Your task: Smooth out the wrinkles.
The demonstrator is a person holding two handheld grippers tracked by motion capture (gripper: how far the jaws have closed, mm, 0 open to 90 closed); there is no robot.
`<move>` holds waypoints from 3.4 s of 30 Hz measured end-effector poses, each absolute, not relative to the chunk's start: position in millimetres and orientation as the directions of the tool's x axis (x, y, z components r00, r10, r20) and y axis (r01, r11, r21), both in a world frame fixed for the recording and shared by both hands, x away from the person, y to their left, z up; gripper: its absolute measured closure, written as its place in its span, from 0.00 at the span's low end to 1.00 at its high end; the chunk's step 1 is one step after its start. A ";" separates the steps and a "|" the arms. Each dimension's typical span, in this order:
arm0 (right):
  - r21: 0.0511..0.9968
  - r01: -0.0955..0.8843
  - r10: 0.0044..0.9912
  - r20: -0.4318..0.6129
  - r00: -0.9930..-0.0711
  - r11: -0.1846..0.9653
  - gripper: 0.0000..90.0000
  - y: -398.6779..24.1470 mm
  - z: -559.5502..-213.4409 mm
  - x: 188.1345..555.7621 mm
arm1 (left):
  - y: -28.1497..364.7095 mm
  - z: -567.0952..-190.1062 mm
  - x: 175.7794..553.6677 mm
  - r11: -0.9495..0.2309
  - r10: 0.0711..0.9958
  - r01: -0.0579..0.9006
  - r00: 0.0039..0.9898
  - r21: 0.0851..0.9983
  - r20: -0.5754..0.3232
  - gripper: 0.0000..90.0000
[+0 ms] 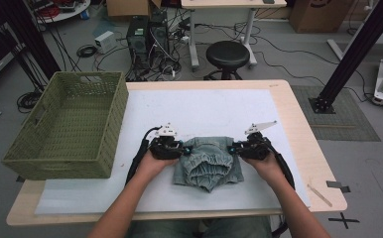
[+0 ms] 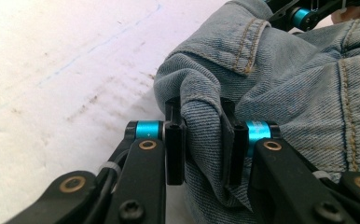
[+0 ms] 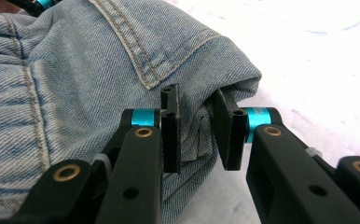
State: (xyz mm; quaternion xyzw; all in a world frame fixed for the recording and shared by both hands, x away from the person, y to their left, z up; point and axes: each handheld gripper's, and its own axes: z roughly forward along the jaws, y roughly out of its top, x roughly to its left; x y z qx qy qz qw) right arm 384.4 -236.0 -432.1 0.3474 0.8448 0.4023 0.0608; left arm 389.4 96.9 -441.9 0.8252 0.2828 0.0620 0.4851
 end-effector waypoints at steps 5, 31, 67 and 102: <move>0.728 0.548 0.656 0.181 -0.733 0.412 0.83 -241.3 -434.8 394.5 | 91.3 -442.8 404.4 -0.360 0.538 0.422 0.823 0.832 -0.184 0.84; 0.760 0.568 0.718 0.200 -0.667 0.315 0.54 -267.9 -413.3 425.3 | 84.0 -424.7 435.0 -0.249 0.602 0.458 0.764 0.853 -0.234 0.46; 0.862 0.419 0.627 0.162 -0.762 0.286 0.28 -262.6 -398.1 358.0 | 106.0 -387.5 359.0 -0.264 0.468 0.320 0.867 0.910 -0.169 0.25; 0.886 0.393 0.681 0.132 -0.721 0.244 0.23 -283.1 -386.9 358.8 | 135.7 -380.9 361.9 -0.253 0.499 0.308 0.854 0.917 -0.149 0.23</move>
